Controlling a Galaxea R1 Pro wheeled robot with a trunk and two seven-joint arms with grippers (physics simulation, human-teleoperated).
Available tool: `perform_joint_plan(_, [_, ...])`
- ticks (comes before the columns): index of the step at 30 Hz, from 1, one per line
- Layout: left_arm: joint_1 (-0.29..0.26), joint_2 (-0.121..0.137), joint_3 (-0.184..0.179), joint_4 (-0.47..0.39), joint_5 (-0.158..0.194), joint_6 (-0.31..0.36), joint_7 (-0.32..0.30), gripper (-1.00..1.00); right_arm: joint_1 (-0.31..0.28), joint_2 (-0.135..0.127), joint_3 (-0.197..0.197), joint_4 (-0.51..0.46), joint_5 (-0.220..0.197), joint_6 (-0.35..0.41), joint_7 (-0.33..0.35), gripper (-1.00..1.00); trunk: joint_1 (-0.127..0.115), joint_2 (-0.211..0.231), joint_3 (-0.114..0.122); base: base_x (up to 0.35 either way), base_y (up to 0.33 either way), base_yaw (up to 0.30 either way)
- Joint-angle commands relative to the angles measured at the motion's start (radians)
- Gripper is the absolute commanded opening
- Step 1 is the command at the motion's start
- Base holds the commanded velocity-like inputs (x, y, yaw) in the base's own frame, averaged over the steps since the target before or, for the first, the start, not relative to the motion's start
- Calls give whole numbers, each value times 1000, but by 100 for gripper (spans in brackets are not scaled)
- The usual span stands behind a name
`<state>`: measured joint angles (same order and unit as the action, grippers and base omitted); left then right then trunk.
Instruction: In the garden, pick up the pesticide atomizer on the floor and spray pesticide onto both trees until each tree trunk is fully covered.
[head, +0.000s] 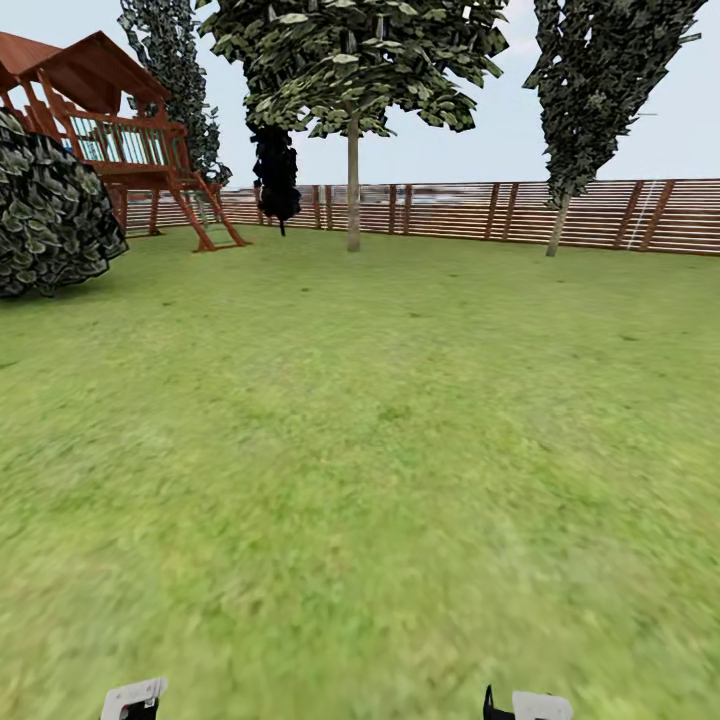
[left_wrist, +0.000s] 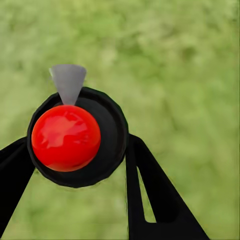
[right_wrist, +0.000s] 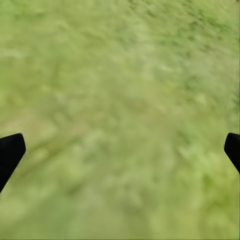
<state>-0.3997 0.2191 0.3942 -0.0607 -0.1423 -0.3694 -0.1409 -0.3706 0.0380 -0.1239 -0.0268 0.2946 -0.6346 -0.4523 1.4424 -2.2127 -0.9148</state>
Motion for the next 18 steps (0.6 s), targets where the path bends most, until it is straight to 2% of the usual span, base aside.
perform_joint_plan(1, [-1,0,9,1,-10,-3,-3,-100,-1,0,-8,1,11,-2,-5,100,0,0,-1,338,0,0])
perform_joint_plan(18, [-1,0,9,1,-10,-3,-3,-100,-1,0,-8,1,11,-2,-4,100,0,0,-1,338,0,0])
